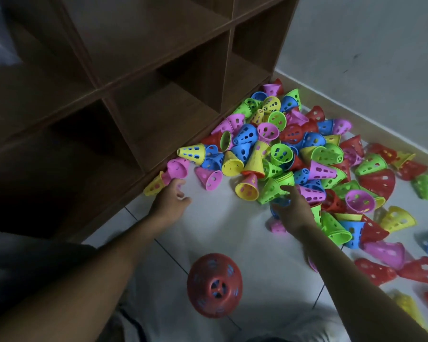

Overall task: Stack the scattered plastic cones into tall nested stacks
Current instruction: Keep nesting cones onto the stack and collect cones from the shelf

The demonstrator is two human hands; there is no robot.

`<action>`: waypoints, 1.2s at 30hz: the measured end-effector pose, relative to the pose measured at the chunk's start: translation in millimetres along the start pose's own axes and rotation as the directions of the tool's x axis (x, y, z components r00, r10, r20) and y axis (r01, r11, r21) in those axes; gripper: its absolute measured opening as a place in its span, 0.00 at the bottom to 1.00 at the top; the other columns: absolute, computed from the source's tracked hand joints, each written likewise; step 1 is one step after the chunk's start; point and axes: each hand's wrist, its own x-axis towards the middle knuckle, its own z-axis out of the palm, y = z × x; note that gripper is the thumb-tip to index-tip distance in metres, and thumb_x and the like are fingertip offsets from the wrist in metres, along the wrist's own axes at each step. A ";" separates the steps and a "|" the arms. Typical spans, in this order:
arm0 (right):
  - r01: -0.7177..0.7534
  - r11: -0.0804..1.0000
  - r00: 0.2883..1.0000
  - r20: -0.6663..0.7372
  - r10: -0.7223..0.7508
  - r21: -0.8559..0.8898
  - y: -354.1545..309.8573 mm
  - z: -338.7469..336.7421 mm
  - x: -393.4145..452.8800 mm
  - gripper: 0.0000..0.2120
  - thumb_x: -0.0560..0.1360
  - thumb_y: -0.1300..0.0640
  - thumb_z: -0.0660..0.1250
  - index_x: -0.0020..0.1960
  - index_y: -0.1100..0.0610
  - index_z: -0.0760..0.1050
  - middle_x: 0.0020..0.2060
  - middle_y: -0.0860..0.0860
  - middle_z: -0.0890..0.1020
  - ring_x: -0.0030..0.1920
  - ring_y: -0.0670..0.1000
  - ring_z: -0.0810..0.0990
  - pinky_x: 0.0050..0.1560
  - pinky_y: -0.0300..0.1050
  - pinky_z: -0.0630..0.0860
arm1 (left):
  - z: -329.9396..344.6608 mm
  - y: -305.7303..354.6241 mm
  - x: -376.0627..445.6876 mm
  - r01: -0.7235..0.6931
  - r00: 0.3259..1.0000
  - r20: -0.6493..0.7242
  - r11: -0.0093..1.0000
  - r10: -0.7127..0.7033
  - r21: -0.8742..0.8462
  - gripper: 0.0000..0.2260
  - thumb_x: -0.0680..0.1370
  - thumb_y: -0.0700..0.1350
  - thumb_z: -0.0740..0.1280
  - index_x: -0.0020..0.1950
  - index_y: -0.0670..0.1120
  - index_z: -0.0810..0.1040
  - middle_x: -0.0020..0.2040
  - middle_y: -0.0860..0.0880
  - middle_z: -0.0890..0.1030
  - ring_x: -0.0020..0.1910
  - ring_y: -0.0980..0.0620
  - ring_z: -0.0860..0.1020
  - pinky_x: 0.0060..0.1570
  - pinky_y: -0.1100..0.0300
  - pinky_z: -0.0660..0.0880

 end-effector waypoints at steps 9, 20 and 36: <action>0.110 0.959 0.985 -0.097 -0.140 -0.261 0.5 -4.8 46.8 0.24 0.78 0.58 0.67 0.73 0.57 0.68 0.70 0.59 0.69 0.65 0.61 0.74 0.62 0.55 0.74 | 0.0 9.2 36.8 -0.249 0.941 -0.130 0.902 0.311 0.353 0.13 0.76 0.39 0.69 0.60 0.43 0.77 0.62 0.44 0.73 0.55 0.45 0.75 0.49 0.58 0.70; 0.184 0.906 0.981 0.017 -0.192 -0.381 11.3 -19.5 93.1 0.26 0.80 0.62 0.62 0.77 0.53 0.63 0.76 0.55 0.65 0.73 0.58 0.68 0.68 0.53 0.69 | -14.0 43.6 101.2 -0.424 0.853 -0.029 0.725 0.521 0.542 0.22 0.74 0.39 0.72 0.66 0.48 0.74 0.65 0.48 0.68 0.59 0.45 0.74 0.55 0.49 0.78; 0.180 0.753 0.982 0.072 -0.175 -0.633 18.7 -17.2 115.3 0.20 0.79 0.65 0.60 0.70 0.54 0.69 0.67 0.56 0.70 0.48 0.59 0.81 0.41 0.52 0.82 | -15.2 71.6 154.2 -0.477 0.865 0.348 0.375 0.361 0.795 0.21 0.77 0.46 0.71 0.68 0.50 0.70 0.64 0.46 0.70 0.59 0.44 0.74 0.51 0.52 0.77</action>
